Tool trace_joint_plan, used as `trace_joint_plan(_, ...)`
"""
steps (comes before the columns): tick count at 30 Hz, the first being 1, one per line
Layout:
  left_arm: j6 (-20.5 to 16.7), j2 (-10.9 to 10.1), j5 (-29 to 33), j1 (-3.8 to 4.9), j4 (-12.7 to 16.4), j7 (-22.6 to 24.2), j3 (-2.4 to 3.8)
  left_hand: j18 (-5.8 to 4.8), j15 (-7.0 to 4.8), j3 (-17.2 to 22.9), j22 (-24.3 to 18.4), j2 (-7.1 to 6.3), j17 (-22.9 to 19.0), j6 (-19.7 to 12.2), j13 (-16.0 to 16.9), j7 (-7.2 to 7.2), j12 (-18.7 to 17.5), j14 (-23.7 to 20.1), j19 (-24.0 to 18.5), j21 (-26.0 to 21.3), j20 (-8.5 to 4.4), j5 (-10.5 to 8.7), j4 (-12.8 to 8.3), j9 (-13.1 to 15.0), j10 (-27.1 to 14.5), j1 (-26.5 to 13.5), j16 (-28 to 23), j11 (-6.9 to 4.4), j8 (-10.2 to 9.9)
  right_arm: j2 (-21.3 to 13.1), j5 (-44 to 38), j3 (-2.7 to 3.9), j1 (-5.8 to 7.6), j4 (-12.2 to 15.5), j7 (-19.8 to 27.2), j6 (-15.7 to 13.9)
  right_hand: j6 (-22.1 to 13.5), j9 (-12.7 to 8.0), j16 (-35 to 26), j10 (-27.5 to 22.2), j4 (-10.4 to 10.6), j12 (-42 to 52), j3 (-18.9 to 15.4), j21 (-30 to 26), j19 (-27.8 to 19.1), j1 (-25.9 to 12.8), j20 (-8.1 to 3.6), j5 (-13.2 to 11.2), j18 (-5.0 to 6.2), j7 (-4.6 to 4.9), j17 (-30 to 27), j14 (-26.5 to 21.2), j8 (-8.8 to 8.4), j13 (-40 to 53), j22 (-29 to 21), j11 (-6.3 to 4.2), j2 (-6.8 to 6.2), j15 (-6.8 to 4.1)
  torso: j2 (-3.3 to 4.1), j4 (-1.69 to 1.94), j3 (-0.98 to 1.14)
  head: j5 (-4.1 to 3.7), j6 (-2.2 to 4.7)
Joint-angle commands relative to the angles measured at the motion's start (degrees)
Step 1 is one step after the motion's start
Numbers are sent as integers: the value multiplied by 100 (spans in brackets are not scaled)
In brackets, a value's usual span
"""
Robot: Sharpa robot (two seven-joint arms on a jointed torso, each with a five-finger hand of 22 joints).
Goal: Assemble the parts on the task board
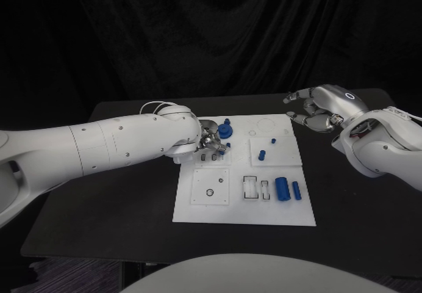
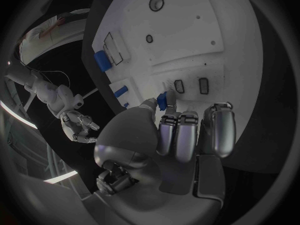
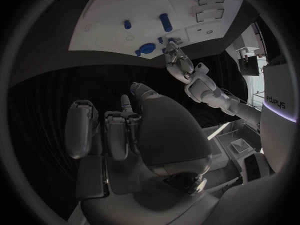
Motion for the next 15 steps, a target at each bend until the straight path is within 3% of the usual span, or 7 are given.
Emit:
trace_joint_plan(1, 75, -12, 9, -16, 1, 109, 3, 23, -28, 121, 135, -100, 1508, 66, 1495, -2, 14, 595, -25, -34, -7, 61, -1, 50, 596, -23, 15, -34, -58, -6, 139, 4, -13, 2, -38, 35, 35, -8, -33, 597, 7, 15, 26, -41, 89, -3, 34, 22, -8, 6, 1376, 568, -18, 1508, 1106, 54, 50, 35, 0, 2, 0, -1, -1)
trace_joint_plan(7, 47, -54, 9, -18, 13, 101, 3, 24, -42, 592, 157, -323, 1508, 135, 1495, -19, 14, 595, -20, -51, -24, 278, -65, 221, 596, -21, 15, -51, -191, -12, 164, 4, -13, -8, -43, 61, 36, -11, -33, 597, 6, 15, 34, -44, 88, -3, 34, 37, -8, 7, 1375, 568, -20, 1508, 1105, 54, 51, 35, -9, -4, -2, 9, -1)
trace_joint_plan(15, -11, -120, 9, -21, 54, 100, 2, 24, -52, 1084, 176, -523, 1508, 198, 1495, -24, 14, 595, -15, -68, -31, 399, -124, 376, 596, -66, 15, -59, -300, -17, 171, 4, -16, -22, -59, 102, 39, -17, -43, 597, 2, 15, 48, -50, 86, -3, 35, 65, -6, 8, 1368, 566, -24, 1508, 1104, 55, 51, 37, -7, -11, -6, 34, -1)
